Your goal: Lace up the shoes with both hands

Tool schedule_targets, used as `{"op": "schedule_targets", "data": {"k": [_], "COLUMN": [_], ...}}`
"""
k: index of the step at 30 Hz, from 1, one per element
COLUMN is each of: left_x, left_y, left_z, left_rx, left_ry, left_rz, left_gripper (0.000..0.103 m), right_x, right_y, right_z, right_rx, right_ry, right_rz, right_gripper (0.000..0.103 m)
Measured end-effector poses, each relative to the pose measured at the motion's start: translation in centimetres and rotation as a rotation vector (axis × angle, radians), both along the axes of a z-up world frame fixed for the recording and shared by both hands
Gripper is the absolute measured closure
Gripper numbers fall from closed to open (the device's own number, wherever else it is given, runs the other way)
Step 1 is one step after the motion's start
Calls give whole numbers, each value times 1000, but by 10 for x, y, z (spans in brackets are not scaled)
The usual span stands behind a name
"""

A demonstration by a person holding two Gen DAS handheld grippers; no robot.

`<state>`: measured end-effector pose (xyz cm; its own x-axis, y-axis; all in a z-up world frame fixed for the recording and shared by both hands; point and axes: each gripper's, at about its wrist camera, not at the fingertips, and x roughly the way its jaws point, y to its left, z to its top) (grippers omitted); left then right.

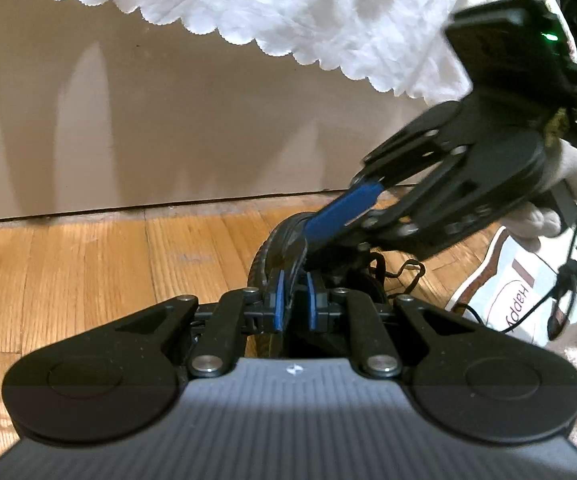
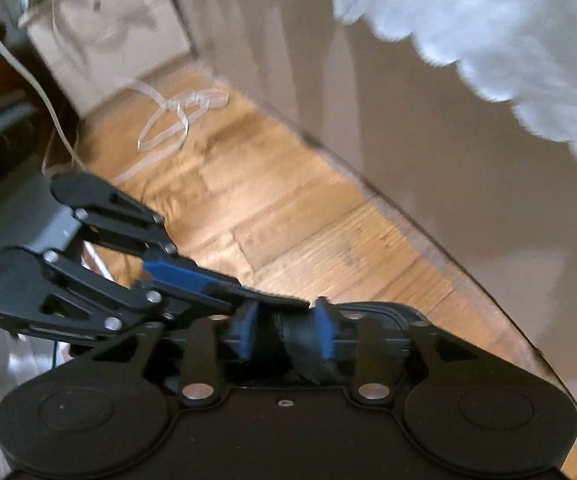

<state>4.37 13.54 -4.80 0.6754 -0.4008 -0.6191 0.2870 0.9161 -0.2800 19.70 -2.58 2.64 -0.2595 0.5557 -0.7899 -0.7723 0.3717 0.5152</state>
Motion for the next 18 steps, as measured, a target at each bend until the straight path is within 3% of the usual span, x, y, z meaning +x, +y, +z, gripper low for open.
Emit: {"op": "schedule_targets", "data": {"k": [6,14,17,18], "left_x": [1,3,6,6], "left_y": [-2,-4,-3,-1], "left_z": [1,0,-3,-4], "left_rx": [7,16,18,10], "left_ry": [10,22,43,49], "left_rz": [6,9,18,25], "left_gripper": [92,92,91,89], "right_x": [4,5,2,2], "right_y": [-24,-42,-45,-44], "right_z": [15,-1,-3,-3], "right_rx": [39,40,68,66], "right_ry": [-10,33,57,57], "right_rz": [-90,-187,-167,-153], "right_gripper": [64,64,78,91]}}
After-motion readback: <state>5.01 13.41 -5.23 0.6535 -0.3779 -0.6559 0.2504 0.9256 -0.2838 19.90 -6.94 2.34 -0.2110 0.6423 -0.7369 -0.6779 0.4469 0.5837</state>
